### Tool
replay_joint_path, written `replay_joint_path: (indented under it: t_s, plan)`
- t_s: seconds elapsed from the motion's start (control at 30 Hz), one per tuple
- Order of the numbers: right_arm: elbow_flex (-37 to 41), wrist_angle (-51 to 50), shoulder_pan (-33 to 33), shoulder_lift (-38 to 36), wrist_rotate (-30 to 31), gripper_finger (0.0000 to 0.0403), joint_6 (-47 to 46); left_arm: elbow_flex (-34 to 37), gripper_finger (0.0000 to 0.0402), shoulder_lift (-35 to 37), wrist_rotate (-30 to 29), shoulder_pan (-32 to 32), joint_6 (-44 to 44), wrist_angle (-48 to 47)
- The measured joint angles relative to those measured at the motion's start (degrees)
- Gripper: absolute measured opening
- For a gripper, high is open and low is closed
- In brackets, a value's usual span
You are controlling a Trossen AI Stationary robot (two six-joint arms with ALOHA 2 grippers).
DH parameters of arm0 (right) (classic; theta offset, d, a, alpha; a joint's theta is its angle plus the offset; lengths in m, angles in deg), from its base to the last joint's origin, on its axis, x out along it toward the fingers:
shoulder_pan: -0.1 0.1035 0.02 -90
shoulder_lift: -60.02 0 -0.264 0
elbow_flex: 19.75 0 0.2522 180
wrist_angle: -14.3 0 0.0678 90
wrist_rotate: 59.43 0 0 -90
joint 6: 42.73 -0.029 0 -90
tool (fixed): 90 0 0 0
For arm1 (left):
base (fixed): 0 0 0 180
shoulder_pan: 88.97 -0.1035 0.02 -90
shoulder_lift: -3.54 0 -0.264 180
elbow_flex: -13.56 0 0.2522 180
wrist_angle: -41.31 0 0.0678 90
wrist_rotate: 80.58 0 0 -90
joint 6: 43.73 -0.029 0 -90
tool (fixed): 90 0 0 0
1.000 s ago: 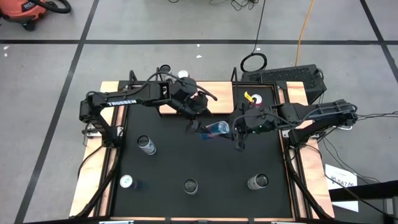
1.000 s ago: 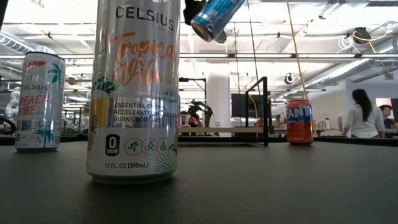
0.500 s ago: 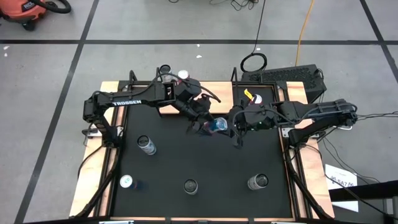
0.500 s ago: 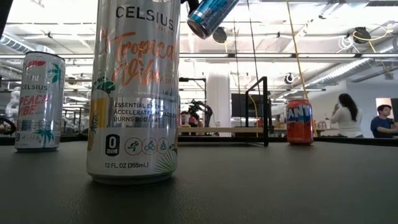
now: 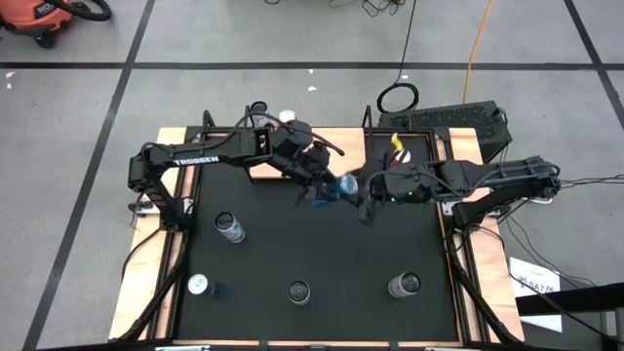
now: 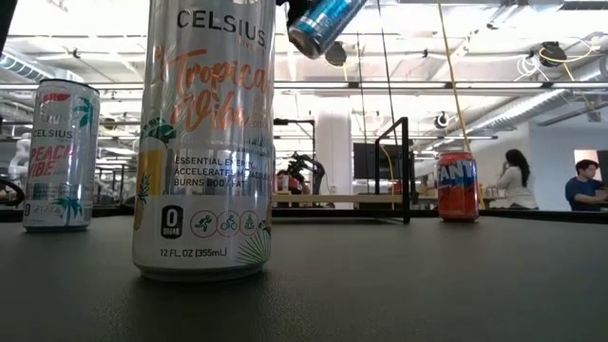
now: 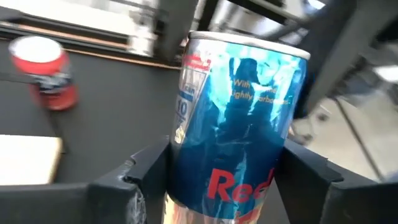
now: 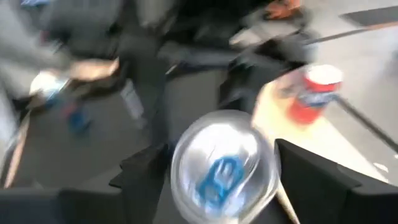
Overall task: Place canned beverage on shelf
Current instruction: Put the right blue soda can on the shelf
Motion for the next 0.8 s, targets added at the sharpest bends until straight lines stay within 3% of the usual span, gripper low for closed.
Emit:
replay_joint_path:
  t_s: [0.2,0.47,0.63,0.8]
  plan:
    - [-0.14,1.40,0.05,-3.39,9.87,0.0324,-5.54,0.11,0.0228,1.35,-7.78,0.03,2.10,4.43]
    - [7.70,1.08,2.04,-9.26,17.50,0.0326,-13.27,0.08,0.0226,5.02,-17.89,-0.78,4.36,13.89]
    - [15.70,19.80,2.06,-10.17,15.57,0.0326,-10.09,0.00,0.0226,5.11,-20.04,-1.50,8.48,20.01]
    - [17.47,33.51,1.52,-8.62,15.46,0.0326,-2.02,0.00,0.0226,4.49,-20.20,-1.30,9.21,23.74]
